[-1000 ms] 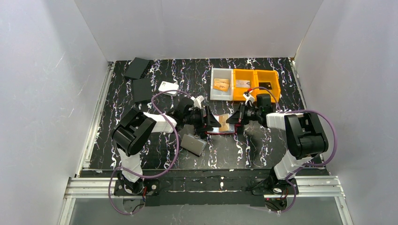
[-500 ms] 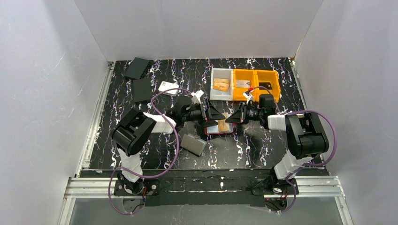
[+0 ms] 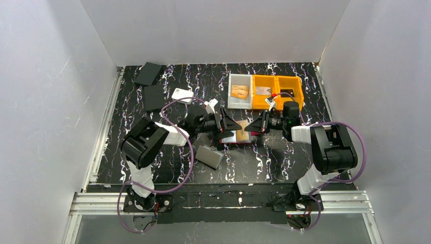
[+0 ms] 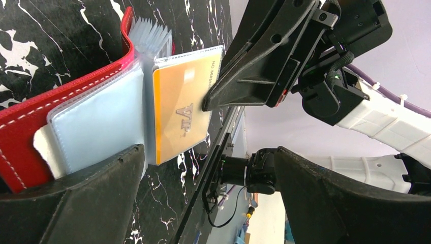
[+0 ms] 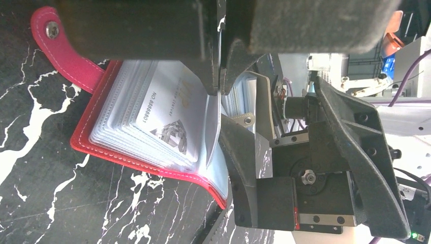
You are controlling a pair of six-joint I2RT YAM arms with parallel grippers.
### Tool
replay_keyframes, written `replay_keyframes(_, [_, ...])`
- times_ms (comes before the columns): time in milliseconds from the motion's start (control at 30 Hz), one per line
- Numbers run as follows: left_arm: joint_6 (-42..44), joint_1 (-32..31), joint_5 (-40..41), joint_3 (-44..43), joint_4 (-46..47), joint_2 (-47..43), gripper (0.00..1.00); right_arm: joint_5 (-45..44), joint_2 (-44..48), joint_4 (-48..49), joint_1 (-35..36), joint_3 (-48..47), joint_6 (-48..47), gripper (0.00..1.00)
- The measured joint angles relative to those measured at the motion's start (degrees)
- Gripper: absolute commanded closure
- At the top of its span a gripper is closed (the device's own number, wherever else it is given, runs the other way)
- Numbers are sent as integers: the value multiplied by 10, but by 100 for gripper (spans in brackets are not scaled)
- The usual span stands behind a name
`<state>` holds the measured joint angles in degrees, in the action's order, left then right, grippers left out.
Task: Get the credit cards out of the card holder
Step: Remove the credit card from the card holder.
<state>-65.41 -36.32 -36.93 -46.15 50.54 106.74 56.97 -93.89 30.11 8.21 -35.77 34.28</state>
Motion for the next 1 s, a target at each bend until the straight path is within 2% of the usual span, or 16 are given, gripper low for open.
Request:
replay_keyframes(233, [2, 2, -12, -10, 1, 0, 2, 5, 0, 19, 0, 1, 20, 99])
replay_keyframes(500, [-1, 2, -21, -17, 7, 1, 9, 13, 0, 31, 0, 1, 35, 99])
replay_keyframes(833, [-13, 4, -16, -17, 18, 18, 24, 14, 1, 42, 0, 7, 47, 99])
replay_keyframes(1000, [-19, 4, -22, -26, 23, 28, 28, 14, 1, 48, 1, 8, 50, 99])
